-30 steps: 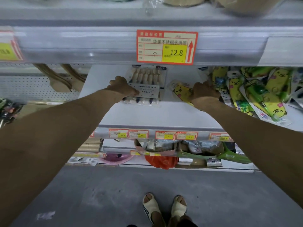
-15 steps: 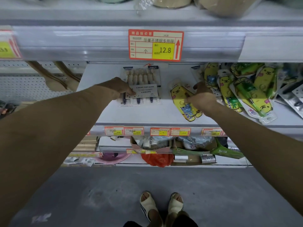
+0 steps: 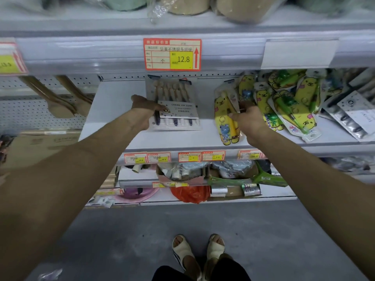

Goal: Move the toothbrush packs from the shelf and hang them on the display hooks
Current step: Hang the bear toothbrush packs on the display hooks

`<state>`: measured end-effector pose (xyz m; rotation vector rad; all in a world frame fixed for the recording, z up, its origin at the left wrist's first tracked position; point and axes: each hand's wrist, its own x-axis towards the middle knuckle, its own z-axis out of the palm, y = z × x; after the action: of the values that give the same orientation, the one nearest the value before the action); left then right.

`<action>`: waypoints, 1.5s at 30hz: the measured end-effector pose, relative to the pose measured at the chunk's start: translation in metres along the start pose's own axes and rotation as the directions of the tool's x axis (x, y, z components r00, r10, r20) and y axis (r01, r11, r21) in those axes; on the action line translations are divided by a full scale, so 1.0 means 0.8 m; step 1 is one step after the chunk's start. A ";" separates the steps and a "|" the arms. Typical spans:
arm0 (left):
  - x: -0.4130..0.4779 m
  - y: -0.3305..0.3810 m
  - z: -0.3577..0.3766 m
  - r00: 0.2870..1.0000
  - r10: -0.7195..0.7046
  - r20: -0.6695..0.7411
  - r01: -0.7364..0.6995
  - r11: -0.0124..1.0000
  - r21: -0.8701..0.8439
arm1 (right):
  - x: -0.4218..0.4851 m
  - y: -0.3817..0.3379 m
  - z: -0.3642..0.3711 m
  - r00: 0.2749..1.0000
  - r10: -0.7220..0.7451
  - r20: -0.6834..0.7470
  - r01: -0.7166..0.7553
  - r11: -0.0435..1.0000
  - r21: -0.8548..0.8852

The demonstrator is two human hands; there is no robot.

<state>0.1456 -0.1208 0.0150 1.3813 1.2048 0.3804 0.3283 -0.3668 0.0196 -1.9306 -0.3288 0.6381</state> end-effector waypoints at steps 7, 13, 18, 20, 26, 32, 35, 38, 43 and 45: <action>-0.054 -0.023 -0.020 0.970 0.239 0.035 -0.234 0.966 -0.109 | -0.033 0.011 -0.040 1.000 0.013 -0.017 -0.009 0.983 0.184; -0.132 -0.015 0.017 0.922 0.364 0.130 -0.343 0.926 -0.159 | -0.073 0.039 -0.111 0.995 0.033 -0.093 -0.005 0.957 0.291; -0.185 -0.007 0.099 0.887 0.388 0.251 -0.336 0.914 -0.229 | -0.111 0.077 -0.216 0.985 0.049 -0.165 0.014 0.933 0.360; -0.214 0.003 0.158 0.865 0.392 0.312 -0.321 0.912 -0.254 | -0.131 0.096 -0.276 0.975 0.064 -0.211 0.019 0.929 0.370; -0.304 0.026 0.353 0.806 0.363 0.468 -0.275 0.929 -0.246 | -0.194 0.164 -0.461 0.918 0.155 -0.365 0.026 0.895 0.445; -0.396 0.024 0.548 0.730 0.321 0.604 -0.215 0.946 -0.243 | -0.264 0.247 -0.619 0.833 0.245 -0.497 0.053 0.858 0.511; -0.441 0.021 0.635 0.699 0.294 0.652 -0.220 0.956 -0.195 | -0.297 0.286 -0.682 0.775 0.310 -0.550 0.068 0.826 0.560; -0.479 0.016 0.717 0.649 0.255 0.717 -0.231 0.964 -0.135 | -0.323 0.323 -0.736 0.709 0.364 -0.604 0.083 0.808 0.584; -0.537 0.010 0.862 0.527 0.227 0.819 -0.290 0.954 -0.078 | -0.358 0.388 -0.820 0.568 0.452 -0.687 0.096 0.793 0.602; -0.553 0.008 0.924 0.477 0.221 0.851 -0.331 0.942 -0.060 | -0.366 0.416 -0.855 0.513 0.498 -0.699 0.092 0.778 0.621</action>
<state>0.5652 -0.8734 0.0268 1.5717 0.1560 -0.1826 0.4578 -1.1713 0.0284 -1.4217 0.7057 -0.1363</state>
